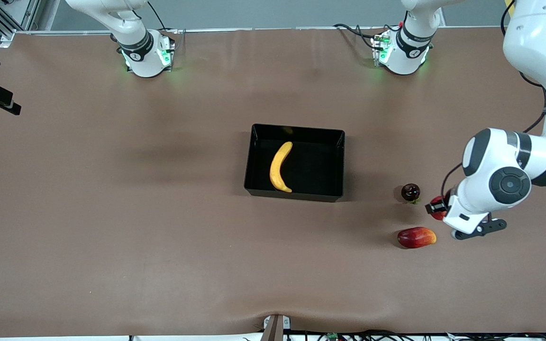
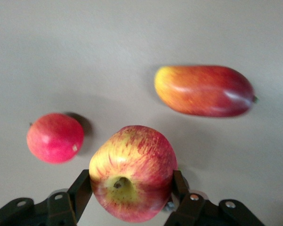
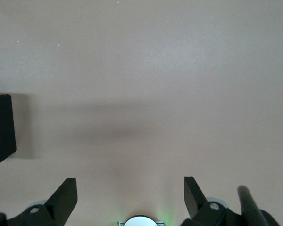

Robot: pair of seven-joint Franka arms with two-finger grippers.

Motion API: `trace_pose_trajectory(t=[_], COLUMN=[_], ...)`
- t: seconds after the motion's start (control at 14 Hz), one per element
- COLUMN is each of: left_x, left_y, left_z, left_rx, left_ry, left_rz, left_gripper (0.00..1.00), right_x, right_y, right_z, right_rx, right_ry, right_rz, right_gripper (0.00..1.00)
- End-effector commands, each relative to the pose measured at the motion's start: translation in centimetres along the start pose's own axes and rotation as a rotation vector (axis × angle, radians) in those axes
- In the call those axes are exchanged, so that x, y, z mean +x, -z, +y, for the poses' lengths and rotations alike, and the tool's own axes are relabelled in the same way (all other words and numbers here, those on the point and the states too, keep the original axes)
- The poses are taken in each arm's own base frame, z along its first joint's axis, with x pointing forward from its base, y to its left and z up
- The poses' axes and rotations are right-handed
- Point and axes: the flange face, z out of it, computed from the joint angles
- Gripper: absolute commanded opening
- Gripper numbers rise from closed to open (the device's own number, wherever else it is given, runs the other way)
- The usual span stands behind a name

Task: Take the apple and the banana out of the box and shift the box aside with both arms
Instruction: 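Carry the apple out and set it beside the peach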

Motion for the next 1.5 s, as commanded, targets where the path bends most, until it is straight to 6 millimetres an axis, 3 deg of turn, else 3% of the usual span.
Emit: trace_pose_trajectory(t=[0.0,0.36,0.5,0.64,0.71,0.79,0.86,1.14,1.29,1.43], left_x=[1.0,0.5,0.7,0.8,0.9,0.9,0.9,0.4,-0.5,-2.2], left_y=[-2.8,-6.9,-8.3,-9.1,-9.2,-9.3,-9.3,-7.3,-4.2,0.1], left_z=[-1.3,-1.0,-1.4,-1.8,-1.9,-1.8,-1.8,0.2,1.8,4.3], left_rx=[0.013,0.014,0.003,0.021,0.048,0.055,0.055,0.041,0.022,0.022], left_ry=[-0.011,-0.02,-0.013,-0.025,-0.04,-0.048,-0.049,-0.044,-0.059,-0.1], left_rz=[0.008,-0.059,-0.059,-0.058,-0.043,-0.041,-0.041,-0.03,-0.034,-0.016], left_gripper=[0.0,0.0,0.0,0.04,0.21,0.54,1.0,1.0,1.0,1.0], right_x=[0.0,0.1,1.2,1.2,1.2,1.2,1.2,1.1,1.1,1.1], right_y=[0.3,0.2,-1.4,-1.4,-1.3,-1.3,-1.3,-1.1,-1.2,-1.2], right_z=[0.0,0.1,-0.2,-0.3,-0.3,-0.2,0.1,0.2,0.2,0.3], right_rx=[0.017,0.017,0.013,0.011,0.013,0.014,0.015,0.015,0.013,0.012], right_ry=[0.006,0.006,0.012,0.013,0.012,0.011,0.006,0.003,-0.002,-0.002], right_rz=[0.004,0.003,-0.029,-0.03,-0.028,-0.028,-0.028,-0.023,-0.024,-0.026], right_gripper=[1.0,1.0,1.0,1.0,1.0,1.0,1.0,1.0,1.0,1.0])
